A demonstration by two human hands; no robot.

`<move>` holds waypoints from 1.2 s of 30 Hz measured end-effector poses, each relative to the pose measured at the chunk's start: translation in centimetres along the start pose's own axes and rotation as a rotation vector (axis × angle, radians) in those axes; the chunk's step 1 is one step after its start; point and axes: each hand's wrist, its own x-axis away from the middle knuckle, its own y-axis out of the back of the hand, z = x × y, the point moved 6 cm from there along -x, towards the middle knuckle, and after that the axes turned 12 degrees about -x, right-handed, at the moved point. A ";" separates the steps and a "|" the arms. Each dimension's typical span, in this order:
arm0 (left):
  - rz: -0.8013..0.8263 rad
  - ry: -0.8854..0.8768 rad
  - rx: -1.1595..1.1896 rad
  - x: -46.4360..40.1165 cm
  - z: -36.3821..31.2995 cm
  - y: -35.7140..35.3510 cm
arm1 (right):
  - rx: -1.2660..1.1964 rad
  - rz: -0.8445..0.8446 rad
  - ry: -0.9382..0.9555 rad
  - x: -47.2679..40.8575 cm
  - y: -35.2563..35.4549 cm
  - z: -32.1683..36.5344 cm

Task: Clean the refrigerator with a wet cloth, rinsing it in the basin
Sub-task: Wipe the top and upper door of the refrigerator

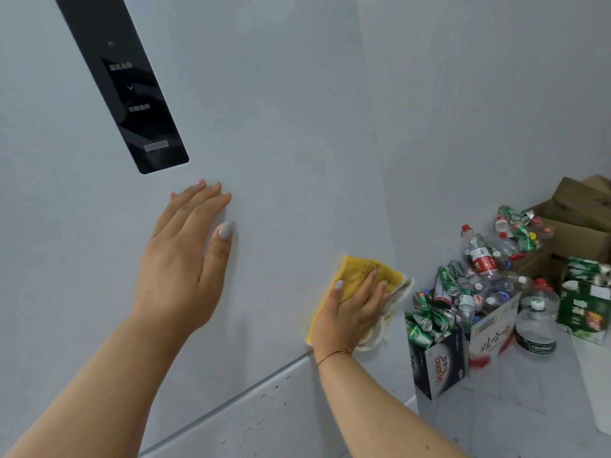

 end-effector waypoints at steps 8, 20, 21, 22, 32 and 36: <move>-0.042 0.068 0.045 0.4 0.3 1.4 | 0.023 0.188 0.279 13.2 -2.5 2.0; -0.075 0.053 0.088 -1.1 -1.1 1.4 | 0.294 0.219 0.634 7.8 -0.5 2.2; -0.083 0.054 0.092 -1.4 -1.2 1.4 | 0.293 0.220 0.578 5.6 -0.4 2.8; -0.087 0.055 0.097 -1.6 -1.4 1.4 | 0.299 0.210 0.530 3.6 -0.3 3.4; -0.182 0.154 0.156 -3.1 -0.4 3.6 | 0.229 0.083 0.531 -5.3 -3.3 16.0; -0.194 0.200 0.092 -2.6 1.7 5.2 | 0.233 0.089 0.612 -4.5 -4.6 19.6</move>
